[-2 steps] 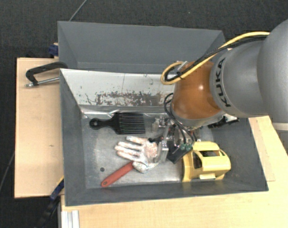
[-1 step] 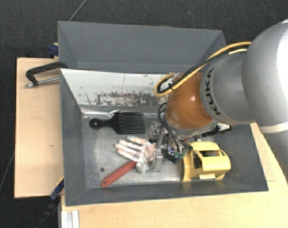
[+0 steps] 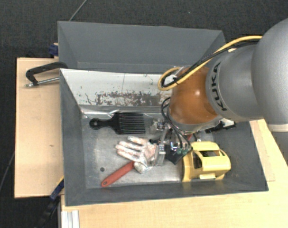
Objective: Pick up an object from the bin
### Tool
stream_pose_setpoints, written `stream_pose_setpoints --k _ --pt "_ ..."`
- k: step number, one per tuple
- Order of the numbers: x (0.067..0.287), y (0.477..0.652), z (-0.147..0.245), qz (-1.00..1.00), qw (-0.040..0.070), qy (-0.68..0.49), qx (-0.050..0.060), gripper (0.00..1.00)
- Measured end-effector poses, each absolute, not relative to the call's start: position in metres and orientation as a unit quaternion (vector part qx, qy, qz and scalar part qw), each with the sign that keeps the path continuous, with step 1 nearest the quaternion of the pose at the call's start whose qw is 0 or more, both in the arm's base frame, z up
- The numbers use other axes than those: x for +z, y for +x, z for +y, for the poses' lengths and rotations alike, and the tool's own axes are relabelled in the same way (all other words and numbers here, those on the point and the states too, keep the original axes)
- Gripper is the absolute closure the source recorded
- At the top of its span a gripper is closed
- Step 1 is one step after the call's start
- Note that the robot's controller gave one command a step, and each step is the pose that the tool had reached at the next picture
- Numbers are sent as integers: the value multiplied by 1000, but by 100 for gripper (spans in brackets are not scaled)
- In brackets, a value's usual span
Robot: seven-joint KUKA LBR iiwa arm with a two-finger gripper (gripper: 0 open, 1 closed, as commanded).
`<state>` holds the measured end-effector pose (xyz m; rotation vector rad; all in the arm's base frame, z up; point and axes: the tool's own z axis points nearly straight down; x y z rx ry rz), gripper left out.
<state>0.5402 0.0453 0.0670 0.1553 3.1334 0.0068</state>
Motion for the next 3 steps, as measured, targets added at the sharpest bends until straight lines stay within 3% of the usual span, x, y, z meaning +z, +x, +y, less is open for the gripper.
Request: stream_pose_setpoints --k 1,2,3 --pt "72 525 61 998 -1 -59 2 0" --pt "67 541 46 999 5 49 3 100" --pt "67 541 47 999 5 49 3 100"
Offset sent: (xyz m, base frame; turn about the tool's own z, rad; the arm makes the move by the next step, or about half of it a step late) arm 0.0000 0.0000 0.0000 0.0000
